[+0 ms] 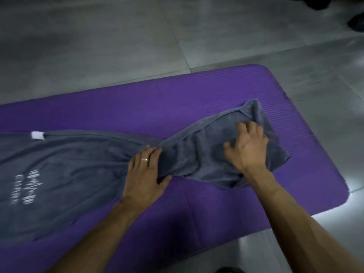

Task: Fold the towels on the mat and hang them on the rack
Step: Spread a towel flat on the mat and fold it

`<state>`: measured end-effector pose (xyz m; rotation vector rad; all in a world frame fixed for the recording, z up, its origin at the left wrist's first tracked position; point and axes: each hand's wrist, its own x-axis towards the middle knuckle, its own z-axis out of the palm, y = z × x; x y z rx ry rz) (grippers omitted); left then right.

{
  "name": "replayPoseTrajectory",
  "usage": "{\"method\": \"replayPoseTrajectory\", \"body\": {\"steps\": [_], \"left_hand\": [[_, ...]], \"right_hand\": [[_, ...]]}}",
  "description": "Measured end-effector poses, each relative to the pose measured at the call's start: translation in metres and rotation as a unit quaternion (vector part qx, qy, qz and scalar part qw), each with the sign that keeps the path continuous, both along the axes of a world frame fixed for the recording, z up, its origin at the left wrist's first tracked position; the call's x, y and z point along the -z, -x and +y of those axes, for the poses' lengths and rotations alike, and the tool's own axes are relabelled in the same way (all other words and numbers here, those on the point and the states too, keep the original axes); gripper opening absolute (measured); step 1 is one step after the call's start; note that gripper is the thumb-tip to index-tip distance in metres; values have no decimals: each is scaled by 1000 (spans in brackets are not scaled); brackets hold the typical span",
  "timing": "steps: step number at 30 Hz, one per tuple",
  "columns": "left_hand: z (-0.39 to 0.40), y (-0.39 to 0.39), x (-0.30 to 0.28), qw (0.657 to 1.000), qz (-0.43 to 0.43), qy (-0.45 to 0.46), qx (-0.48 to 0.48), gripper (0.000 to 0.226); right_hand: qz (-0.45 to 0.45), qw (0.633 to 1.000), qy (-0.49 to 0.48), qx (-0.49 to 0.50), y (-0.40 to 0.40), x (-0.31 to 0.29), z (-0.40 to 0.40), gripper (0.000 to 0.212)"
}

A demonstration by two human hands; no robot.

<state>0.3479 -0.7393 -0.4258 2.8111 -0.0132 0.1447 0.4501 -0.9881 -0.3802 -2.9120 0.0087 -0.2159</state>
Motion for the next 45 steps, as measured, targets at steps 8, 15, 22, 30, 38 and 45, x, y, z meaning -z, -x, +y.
{"method": "replayPoseTrajectory", "body": {"steps": [8, 15, 22, 30, 38, 45], "left_hand": [[96, 67, 6, 986, 101, -28, -133, 35], [181, -45, -75, 987, 163, 6, -2, 26], [241, -76, -78, 957, 243, -158, 26, 69], [327, 41, 3, 969, 126, -86, -197, 120], [361, 53, -1, 936, -14, 159, -314, 9], [368, 38, 2, 951, 161, 139, -225, 93]], "right_hand": [[183, 881, 97, -425, 1, 19, 150, 47], [202, 933, -127, -270, -69, -26, 166, 17], [233, 943, 147, -184, -116, -27, 196, 46], [175, 822, 76, -536, -38, 17, 379, 82], [288, 842, -128, -439, -30, 23, 417, 16], [372, 847, -267, -269, -74, -19, 378, 30]]}}
